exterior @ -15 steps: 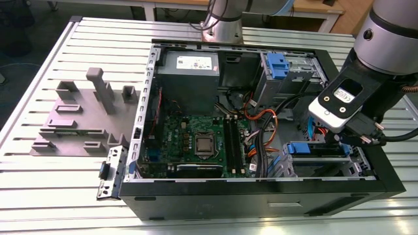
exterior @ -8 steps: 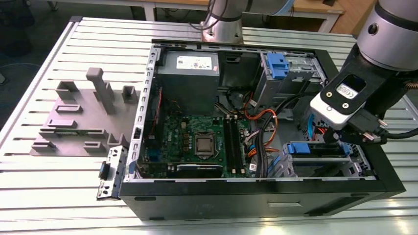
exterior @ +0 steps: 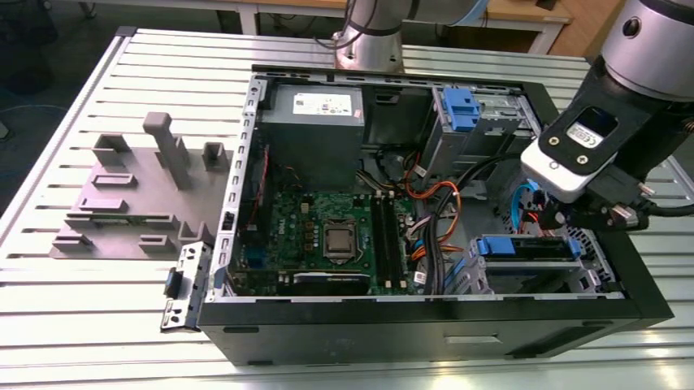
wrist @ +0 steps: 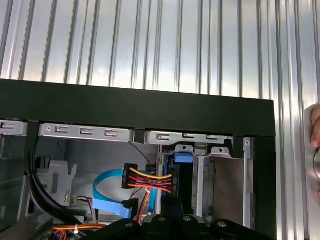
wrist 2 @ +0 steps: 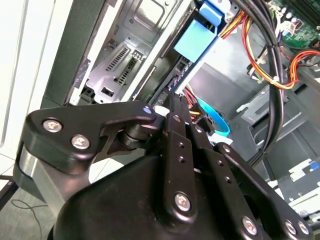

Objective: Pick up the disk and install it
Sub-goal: 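Insert the second disk wire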

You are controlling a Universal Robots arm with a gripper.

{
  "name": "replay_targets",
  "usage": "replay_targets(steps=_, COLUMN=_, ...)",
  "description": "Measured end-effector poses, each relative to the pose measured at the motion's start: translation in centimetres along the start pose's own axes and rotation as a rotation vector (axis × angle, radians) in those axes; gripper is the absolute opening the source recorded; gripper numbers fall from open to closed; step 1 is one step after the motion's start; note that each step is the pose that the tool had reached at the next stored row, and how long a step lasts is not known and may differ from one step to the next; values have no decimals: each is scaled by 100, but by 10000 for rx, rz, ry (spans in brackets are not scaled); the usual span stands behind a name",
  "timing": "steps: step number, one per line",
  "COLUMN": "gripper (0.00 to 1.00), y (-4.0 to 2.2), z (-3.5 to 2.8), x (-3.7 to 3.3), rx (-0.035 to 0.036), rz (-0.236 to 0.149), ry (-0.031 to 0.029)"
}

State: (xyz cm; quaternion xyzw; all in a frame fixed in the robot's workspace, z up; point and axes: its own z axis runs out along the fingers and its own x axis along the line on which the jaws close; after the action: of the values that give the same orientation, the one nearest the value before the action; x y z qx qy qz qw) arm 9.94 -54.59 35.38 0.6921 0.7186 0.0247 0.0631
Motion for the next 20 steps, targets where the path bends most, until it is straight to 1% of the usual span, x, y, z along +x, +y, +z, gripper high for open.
replay_targets(steps=4, gripper=11, y=8, z=-59, x=21, rx=48, rz=-2, ry=2)
replay_targets(steps=9, gripper=11, y=21, z=-150, x=51, rx=84, rz=-4, ry=6)
replay_targets(steps=15, gripper=11, y=29, z=-195, x=127, rx=180, rz=-10, ry=9)
replay_targets(steps=18, gripper=11, y=33, z=-221, x=156, rx=233, rz=-12, ry=11)
replay_targets(steps=20, gripper=11, y=34, z=-224, x=167, rx=252, rz=-13, ry=12)
